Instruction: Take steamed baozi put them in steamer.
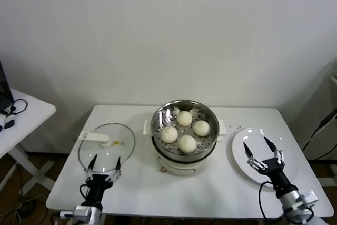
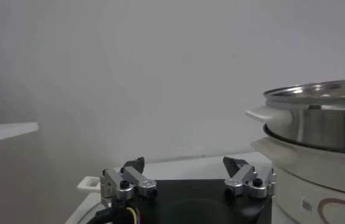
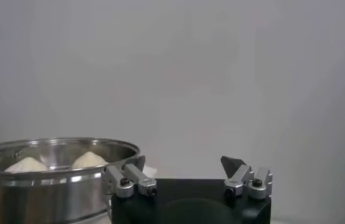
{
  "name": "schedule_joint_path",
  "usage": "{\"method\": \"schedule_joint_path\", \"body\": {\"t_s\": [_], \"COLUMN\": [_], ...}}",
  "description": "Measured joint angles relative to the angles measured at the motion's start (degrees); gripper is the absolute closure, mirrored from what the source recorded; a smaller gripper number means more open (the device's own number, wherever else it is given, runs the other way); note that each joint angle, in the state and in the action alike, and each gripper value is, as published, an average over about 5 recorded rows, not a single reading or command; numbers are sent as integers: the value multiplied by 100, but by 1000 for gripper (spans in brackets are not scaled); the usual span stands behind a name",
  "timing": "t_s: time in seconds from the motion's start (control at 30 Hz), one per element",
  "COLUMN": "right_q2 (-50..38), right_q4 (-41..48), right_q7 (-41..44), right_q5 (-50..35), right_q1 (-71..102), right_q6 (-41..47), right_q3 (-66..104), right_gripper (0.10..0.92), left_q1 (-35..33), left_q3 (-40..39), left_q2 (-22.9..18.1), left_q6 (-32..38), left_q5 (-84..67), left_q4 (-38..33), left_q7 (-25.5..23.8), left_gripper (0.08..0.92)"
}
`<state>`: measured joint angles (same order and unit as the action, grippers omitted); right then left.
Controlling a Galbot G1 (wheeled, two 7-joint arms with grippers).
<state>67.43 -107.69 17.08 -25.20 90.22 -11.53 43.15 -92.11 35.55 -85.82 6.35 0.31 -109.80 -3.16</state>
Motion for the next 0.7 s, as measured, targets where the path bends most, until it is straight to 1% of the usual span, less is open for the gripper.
{"method": "schedule_joint_path", "body": {"t_s": [0.33,0.7], "right_q2": [443,595], "right_q4": [47,129], "right_q7": [-28,2], "right_q5": [15,63], "right_q1": [225,333], "right_q6": [-271,-380], "right_q3": [65,143], "right_gripper": [203,203], "left_q1": [-26,-78], "left_q3": [87,196], "left_q2": [19,53], "left_q6": [-21,16], "left_q5": [-99,-187], "left_q4": [-13,25], "left_q7": [-78,-197], "left_gripper": [177,177]}}
